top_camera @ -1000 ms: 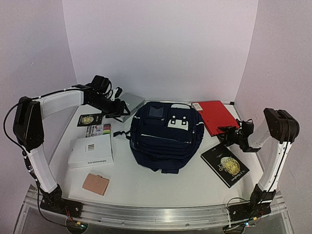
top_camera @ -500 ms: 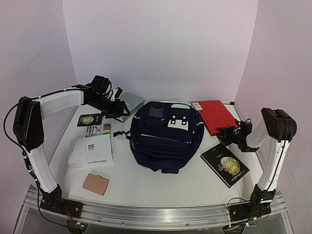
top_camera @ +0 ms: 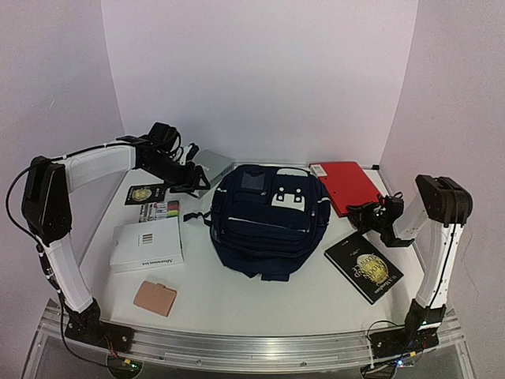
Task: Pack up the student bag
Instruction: Pick up the files from the center of the board.
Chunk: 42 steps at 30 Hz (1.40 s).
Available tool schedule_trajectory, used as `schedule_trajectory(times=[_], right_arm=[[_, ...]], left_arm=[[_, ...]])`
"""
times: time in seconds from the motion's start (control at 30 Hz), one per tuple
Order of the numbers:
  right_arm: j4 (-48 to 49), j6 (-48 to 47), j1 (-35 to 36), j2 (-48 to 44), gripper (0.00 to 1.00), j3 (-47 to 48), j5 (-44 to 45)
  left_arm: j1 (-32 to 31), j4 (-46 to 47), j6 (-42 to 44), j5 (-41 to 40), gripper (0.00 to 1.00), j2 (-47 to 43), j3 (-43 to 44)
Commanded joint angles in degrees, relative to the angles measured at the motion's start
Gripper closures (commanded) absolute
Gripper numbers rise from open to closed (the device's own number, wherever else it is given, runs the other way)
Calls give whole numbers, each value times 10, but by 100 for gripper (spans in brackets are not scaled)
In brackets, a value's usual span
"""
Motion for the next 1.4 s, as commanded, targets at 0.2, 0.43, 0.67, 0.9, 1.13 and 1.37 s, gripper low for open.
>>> schedule_trajectory(times=[0.2, 0.43, 0.67, 0.9, 1.13, 1.37], right_arm=[[40, 45, 3, -109, 100, -25, -13], [-1, 42, 4, -246, 100, -46, -40], [-46, -30, 36, -335, 100, -27, -65], [-95, -136, 104, -352, 100, 30, -118], [-170, -225, 141, -282, 100, 84, -265], [-361, -368, 143, -272, 100, 105, -308]], left_arm=[[-2, -9, 21, 18, 36, 18, 55], [-2, -16, 29, 21, 36, 33, 106], [-2, -7, 14, 16, 35, 41, 140], [0, 16, -10, 19, 33, 32, 147], [5, 18, -40, 44, 31, 30, 127], [2, 99, -19, 70, 28, 22, 71]])
